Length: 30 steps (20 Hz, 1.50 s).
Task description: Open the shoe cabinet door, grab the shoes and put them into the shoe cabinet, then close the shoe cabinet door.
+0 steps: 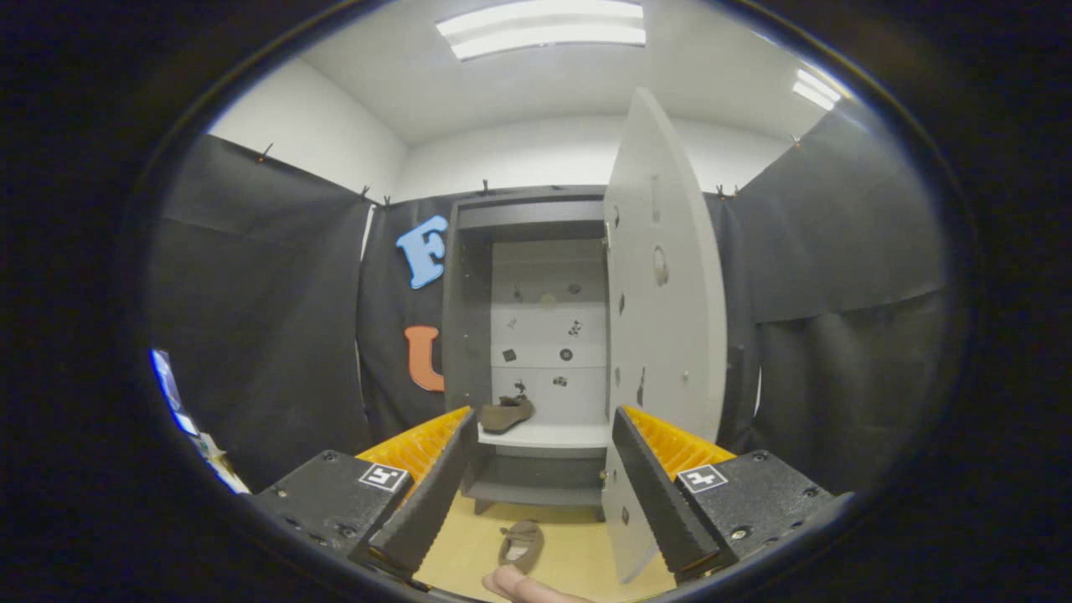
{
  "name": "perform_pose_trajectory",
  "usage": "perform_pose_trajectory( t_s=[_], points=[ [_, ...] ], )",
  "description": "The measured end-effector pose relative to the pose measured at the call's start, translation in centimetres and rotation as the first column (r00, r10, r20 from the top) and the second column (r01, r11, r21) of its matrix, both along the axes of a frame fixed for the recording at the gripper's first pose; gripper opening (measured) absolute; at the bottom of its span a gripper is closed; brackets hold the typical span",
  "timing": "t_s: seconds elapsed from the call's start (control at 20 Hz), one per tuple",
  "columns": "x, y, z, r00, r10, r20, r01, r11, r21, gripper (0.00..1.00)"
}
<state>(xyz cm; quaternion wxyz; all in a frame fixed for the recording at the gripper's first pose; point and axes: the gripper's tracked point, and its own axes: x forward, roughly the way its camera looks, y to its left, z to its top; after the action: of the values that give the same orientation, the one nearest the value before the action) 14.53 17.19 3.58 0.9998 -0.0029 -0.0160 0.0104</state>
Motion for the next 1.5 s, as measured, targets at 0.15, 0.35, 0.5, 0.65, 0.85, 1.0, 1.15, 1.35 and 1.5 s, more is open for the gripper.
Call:
perform_pose_trajectory(
  t_s=[0.15, 0.35, 0.5, 0.65, 0.85, 1.0, 1.15, 1.35, 1.5],
  points=[
    [2.6, 2.8, -6.1, 0.999, 0.013, -0.042, -0.014, 1.000, -0.017, 1.00],
    [6.3, 5.3, -15.2, 0.994, 0.002, -0.112, -0.005, 1.000, -0.024, 1.00],
    [9.2, 7.6, -22.4, 0.979, 0.034, -0.199, -0.029, 0.999, 0.026, 1.00],
    [11.9, 8.1, -27.6, 0.962, 0.041, -0.270, -0.028, 0.998, 0.049, 1.00],
    [14.5, 7.8, -32.9, 0.953, -0.003, -0.304, 0.014, 0.999, 0.033, 0.98],
    [15.9, 7.8, -37.8, 0.924, -0.016, -0.381, 0.020, 1.000, 0.007, 0.88],
    [17.4, 8.0, -42.0, 0.883, -0.017, -0.469, 0.004, 1.000, -0.028, 0.82],
    [18.9, 7.3, -47.0, 0.811, -0.032, -0.584, 0.028, 0.999, -0.016, 0.68],
    [19.7, 7.3, -50.0, 0.779, 0.004, -0.627, -0.027, 0.999, -0.028, 0.52]
  ],
)
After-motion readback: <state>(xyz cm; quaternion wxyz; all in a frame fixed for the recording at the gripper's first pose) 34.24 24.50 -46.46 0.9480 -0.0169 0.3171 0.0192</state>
